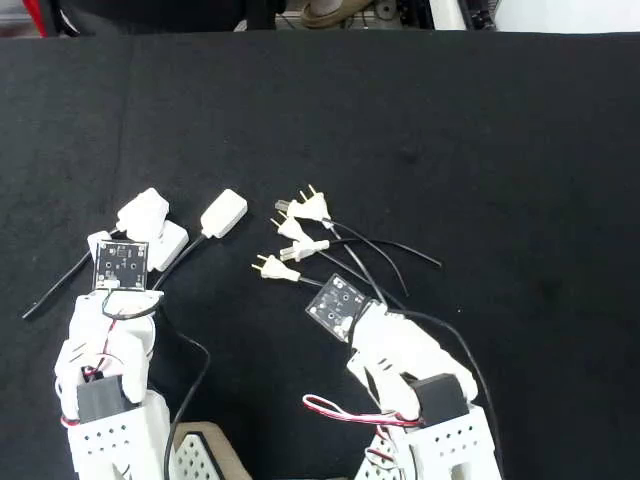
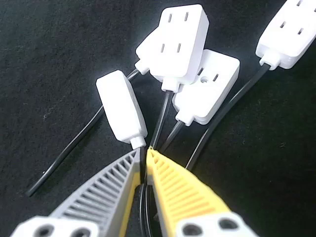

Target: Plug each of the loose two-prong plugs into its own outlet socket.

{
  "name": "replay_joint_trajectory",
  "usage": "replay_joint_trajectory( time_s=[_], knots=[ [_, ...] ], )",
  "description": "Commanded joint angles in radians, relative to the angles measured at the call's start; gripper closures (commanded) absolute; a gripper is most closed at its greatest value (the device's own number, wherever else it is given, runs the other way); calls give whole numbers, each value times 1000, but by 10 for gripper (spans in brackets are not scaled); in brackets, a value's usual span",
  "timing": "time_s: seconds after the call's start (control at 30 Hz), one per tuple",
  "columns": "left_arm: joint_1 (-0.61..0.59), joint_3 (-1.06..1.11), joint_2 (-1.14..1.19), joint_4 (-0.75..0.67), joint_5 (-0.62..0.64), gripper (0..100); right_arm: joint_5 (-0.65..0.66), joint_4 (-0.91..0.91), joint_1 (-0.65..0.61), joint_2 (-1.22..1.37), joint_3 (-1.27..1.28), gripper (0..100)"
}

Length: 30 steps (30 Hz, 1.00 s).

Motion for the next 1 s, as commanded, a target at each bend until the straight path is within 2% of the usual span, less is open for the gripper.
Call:
replay_joint_trajectory(
  time_s=[0.0,0.97],
  knots=[
    [-7,19,-9,12,6,963,0,6,-12,-65,-2,945],
    [-7,19,-9,12,6,963,0,6,-12,-65,-2,945]
  ],
)
